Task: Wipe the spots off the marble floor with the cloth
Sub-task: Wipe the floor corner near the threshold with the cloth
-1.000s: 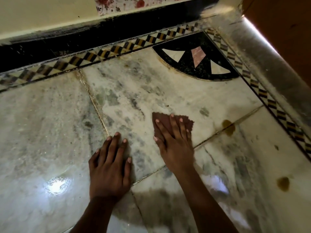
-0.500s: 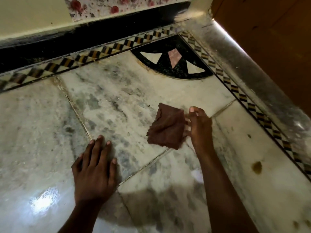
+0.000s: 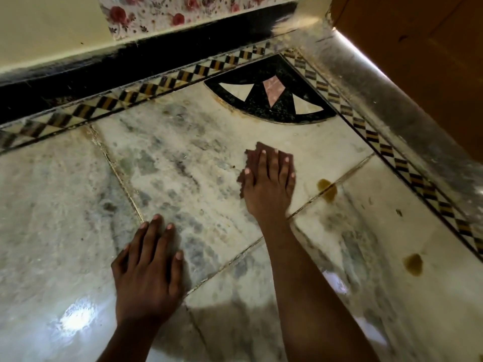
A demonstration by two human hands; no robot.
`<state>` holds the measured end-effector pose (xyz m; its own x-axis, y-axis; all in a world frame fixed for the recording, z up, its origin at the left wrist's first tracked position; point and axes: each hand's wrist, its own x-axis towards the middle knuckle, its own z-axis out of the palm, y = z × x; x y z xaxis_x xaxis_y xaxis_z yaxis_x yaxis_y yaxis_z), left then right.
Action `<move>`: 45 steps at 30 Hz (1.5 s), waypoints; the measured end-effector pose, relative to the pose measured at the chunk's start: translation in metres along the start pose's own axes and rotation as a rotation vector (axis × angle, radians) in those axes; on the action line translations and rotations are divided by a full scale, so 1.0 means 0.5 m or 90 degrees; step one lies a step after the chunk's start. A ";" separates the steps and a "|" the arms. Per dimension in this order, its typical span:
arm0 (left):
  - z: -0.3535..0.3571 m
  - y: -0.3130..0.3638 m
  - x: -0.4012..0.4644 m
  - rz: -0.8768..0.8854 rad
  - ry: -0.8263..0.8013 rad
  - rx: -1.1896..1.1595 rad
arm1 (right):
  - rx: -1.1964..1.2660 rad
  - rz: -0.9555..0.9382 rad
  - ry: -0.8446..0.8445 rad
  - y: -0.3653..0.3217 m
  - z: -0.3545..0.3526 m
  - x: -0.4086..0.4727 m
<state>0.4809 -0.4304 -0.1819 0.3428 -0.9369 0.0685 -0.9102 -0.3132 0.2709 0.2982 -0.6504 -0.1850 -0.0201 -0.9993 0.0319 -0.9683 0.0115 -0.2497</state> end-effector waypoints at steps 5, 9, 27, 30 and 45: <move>-0.001 -0.003 -0.003 0.002 -0.008 0.000 | -0.018 0.067 -0.126 0.096 -0.028 0.145; 0.000 -0.001 0.001 -0.004 -0.014 0.003 | -0.026 0.192 -0.136 0.220 -0.059 0.146; -0.004 -0.001 0.003 -0.003 -0.030 0.004 | -0.047 0.078 0.005 0.207 -0.031 0.036; -0.009 0.001 0.003 -0.001 -0.046 0.009 | -0.053 -0.058 0.008 0.153 -0.012 -0.100; -0.003 0.007 -0.001 0.034 -0.008 0.010 | -0.007 -0.016 0.014 0.201 -0.031 -0.064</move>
<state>0.4780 -0.4308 -0.1798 0.2907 -0.9542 0.0710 -0.9307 -0.2648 0.2523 0.1977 -0.6168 -0.1960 -0.0007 -0.9982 0.0593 -0.9711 -0.0135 -0.2382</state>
